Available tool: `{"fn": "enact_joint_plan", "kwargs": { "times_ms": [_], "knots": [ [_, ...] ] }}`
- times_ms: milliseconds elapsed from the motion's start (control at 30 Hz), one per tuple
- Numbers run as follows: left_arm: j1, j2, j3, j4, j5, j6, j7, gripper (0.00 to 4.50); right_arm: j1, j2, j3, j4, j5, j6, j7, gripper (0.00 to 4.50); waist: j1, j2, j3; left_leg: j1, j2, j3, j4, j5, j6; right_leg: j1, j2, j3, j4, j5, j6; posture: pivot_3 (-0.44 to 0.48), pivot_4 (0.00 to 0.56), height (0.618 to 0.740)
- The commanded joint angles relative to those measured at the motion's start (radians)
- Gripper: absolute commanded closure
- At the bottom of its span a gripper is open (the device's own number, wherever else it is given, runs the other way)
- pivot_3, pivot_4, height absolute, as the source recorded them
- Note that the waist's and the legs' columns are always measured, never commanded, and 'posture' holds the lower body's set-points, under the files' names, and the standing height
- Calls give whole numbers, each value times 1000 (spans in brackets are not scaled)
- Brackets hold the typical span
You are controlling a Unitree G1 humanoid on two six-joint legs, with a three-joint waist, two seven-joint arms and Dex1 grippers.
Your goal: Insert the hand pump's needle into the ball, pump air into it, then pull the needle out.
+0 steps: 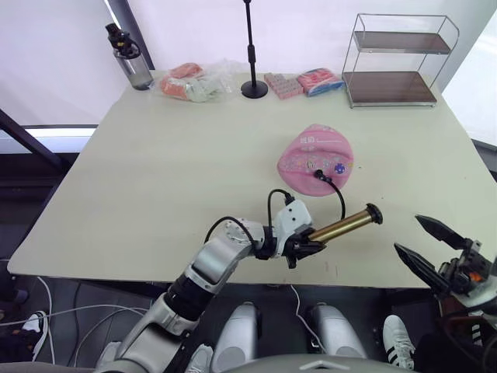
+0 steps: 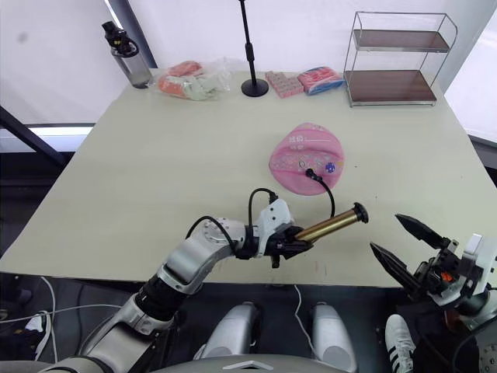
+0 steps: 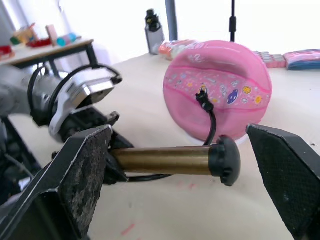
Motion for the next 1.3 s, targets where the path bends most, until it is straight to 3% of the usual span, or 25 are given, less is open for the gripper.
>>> {"fn": "enact_joint_plan", "kwargs": {
  "times_ms": [33, 300, 600, 867, 1300],
  "knots": [
    [14, -27, 52, -29, -45, -99, -24, 3386, -27, 23, 22, -76, 46, 61, -121, 0, 0, 0, 0, 0, 0, 0, 0, 0, 0, 0, 0, 0, 0, 0, 0, 0, 150, 731],
    [65, -91, 118, 12, -103, -200, -43, 3386, -127, 62, 88, -141, 162, 263, -419, 0, -2, 0, 0, 0, 0, 0, 0, 0, 0, 0, 0, 0, 0, 1, -1, 0, 150, 731],
    [101, -94, 130, 53, -126, -266, -91, 3386, -255, 89, 114, -165, 486, 418, -673, 0, -6, 0, 0, 0, 0, 0, 0, 0, 0, 0, 1, 0, 0, 1, -1, 0, 150, 731],
    [99, -86, 124, 64, -126, -279, -123, 3386, -323, 68, 128, -151, 608, 459, -759, 0, -8, 0, 0, -1, 0, 0, 0, 0, 0, 0, 2, 0, 0, 1, 0, 0, 150, 731],
    [109, -84, 116, 61, -120, -281, -150, 3386, -380, 73, 146, -146, 633, 448, -809, 0, -8, 0, 0, -1, 0, 0, 0, 0, 0, -1, 2, 0, 0, 1, 0, 0, 150, 731]
  ]
}}
